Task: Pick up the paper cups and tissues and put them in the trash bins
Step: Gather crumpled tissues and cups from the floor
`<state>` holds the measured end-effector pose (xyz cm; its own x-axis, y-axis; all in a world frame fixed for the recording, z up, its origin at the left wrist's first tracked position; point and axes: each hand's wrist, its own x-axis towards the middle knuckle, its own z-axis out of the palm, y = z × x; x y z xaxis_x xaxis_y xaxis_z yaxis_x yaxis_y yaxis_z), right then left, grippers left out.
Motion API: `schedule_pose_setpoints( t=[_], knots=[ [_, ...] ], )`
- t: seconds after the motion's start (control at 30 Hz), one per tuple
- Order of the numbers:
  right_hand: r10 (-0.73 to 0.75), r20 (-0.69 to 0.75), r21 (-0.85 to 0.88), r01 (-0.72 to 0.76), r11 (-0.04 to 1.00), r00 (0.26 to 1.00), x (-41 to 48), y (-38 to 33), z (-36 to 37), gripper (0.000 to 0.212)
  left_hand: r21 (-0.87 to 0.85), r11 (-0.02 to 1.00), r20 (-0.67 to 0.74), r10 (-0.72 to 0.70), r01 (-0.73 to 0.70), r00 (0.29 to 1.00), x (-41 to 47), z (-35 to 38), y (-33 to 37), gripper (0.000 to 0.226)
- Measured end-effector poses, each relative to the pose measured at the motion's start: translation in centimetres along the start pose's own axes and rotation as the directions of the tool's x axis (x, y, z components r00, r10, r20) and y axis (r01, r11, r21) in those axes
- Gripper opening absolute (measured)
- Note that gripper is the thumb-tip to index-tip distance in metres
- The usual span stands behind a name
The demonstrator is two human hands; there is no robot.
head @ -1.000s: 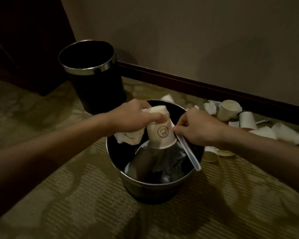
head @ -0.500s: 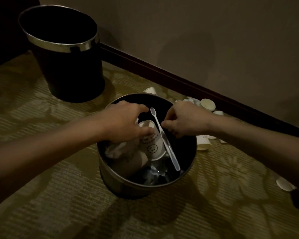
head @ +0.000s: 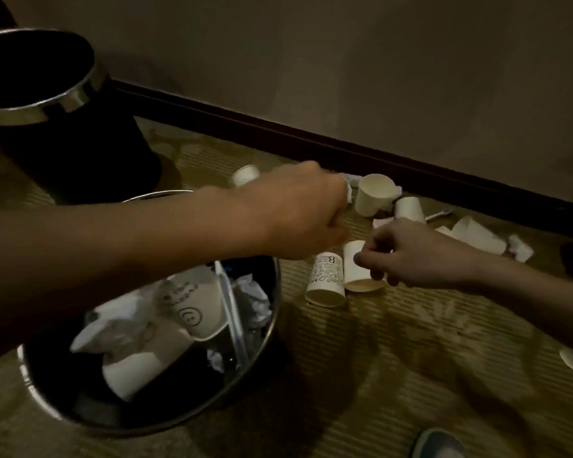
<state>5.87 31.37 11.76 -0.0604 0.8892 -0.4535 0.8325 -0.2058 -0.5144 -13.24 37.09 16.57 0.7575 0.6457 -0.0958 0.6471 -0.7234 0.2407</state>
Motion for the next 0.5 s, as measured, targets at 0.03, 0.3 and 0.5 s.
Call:
schedule_pose_setpoints(
  t=[0.03,0.3,0.5],
  knots=[
    [0.020,0.008,0.032,-0.021,0.999,1.000,0.7,1.7,0.0,0.027,0.005,1.000,0.045,-0.003,0.002,0.999,1.6,1.0,0.8,0.033],
    [0.213,-0.071,0.177,-0.198,0.964,0.974,5.1,11.2,1.9,0.024,0.052,0.968,0.311,-0.250,0.246,0.917,10.0,9.9,3.3,0.020],
    [0.286,-0.078,0.212,-0.265,0.941,0.955,7.4,13.0,4.0,0.053,-0.019,0.842,0.364,-0.496,0.539,0.788,10.5,15.4,2.8,0.055]
  ],
)
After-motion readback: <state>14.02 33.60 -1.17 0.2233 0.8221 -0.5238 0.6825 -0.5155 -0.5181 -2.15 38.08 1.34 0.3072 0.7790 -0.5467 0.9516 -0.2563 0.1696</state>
